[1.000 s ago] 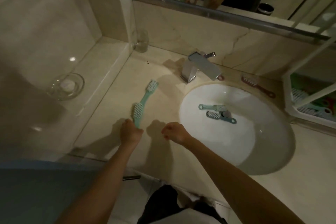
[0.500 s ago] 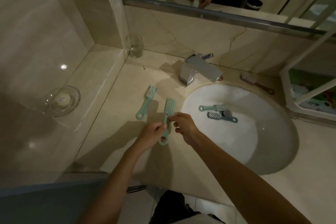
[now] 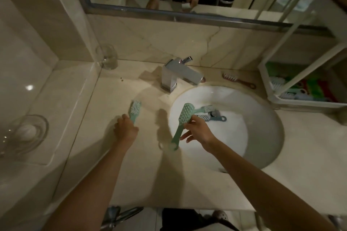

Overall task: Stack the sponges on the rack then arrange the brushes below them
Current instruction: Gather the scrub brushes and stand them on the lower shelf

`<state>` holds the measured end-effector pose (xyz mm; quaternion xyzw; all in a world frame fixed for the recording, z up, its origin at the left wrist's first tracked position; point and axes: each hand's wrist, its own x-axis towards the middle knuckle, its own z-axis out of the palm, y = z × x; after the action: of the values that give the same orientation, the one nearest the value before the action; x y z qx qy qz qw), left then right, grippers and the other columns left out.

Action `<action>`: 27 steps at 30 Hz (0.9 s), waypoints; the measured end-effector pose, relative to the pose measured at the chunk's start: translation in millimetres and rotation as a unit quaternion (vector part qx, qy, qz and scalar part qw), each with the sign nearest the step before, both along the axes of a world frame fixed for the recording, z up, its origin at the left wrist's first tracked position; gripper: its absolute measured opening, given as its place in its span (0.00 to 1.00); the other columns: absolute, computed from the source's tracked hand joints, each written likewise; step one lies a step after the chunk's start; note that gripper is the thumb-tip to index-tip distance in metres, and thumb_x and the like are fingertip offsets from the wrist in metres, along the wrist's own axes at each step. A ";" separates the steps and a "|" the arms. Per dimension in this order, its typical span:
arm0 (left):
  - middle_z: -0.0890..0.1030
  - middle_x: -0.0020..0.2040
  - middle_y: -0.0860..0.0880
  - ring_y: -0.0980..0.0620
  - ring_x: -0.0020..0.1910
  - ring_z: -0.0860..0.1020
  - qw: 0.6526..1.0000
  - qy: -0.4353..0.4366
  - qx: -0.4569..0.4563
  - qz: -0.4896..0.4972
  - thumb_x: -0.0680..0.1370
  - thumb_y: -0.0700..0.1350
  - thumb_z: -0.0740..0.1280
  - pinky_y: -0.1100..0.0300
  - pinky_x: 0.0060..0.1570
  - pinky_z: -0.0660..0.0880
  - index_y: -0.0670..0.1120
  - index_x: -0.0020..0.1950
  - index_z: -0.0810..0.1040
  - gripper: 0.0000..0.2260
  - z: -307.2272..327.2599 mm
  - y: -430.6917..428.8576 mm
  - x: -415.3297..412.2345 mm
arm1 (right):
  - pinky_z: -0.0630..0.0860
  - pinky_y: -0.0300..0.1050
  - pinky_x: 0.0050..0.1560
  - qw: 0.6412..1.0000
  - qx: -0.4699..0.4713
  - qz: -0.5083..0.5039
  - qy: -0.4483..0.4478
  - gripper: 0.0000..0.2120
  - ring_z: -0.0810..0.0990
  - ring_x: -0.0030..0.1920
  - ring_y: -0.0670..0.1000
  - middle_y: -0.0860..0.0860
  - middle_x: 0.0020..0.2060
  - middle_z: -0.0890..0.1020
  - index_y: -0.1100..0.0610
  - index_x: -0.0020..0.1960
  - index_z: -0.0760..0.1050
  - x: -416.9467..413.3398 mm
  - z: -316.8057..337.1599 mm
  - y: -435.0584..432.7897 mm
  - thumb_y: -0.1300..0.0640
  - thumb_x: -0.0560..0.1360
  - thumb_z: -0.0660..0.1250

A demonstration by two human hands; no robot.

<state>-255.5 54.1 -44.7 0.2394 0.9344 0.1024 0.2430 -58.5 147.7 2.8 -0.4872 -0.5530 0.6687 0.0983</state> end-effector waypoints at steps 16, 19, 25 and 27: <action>0.72 0.28 0.49 0.50 0.25 0.68 0.930 -0.213 0.278 -0.114 0.80 0.41 0.57 0.58 0.30 0.67 0.49 0.37 0.70 0.12 49.5 39.3 143.6 | 0.83 0.44 0.38 0.985 0.075 -0.152 0.031 0.06 0.82 0.36 0.55 0.62 0.45 0.78 0.60 0.52 0.65 124.3 6.9 47.8 0.69 0.79 0.55; 0.73 0.27 0.50 0.57 0.26 0.71 0.920 -0.219 0.286 -0.158 0.80 0.39 0.56 0.62 0.32 0.70 0.48 0.36 0.72 0.14 60.8 65.2 187.1 | 0.80 0.50 0.41 0.975 0.151 -0.161 -0.019 0.03 0.81 0.34 0.53 0.63 0.43 0.78 0.62 0.51 0.65 169.8 10.6 69.5 0.67 0.79 0.56; 0.73 0.31 0.52 0.64 0.28 0.75 0.896 -0.262 0.278 -0.227 0.80 0.36 0.57 0.75 0.32 0.71 0.42 0.44 0.73 0.07 79.4 125.9 279.9 | 0.76 0.50 0.44 0.926 0.294 -0.176 -0.160 0.10 0.80 0.42 0.57 0.61 0.49 0.81 0.64 0.59 0.69 258.2 27.8 131.4 0.64 0.79 0.59; 0.73 0.32 0.52 0.55 0.31 0.75 0.897 -0.266 0.263 -0.235 0.80 0.36 0.57 0.66 0.35 0.74 0.46 0.40 0.70 0.10 82.4 148.9 310.6 | 0.77 0.55 0.50 0.913 0.326 -0.171 -0.177 0.11 0.80 0.49 0.62 0.61 0.52 0.80 0.64 0.60 0.69 283.5 32.2 157.0 0.64 0.78 0.58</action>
<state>55.1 203.1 37.7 0.4715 0.6905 0.3441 0.4273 225.0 304.7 35.0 -0.6253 -0.6571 0.3271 0.2650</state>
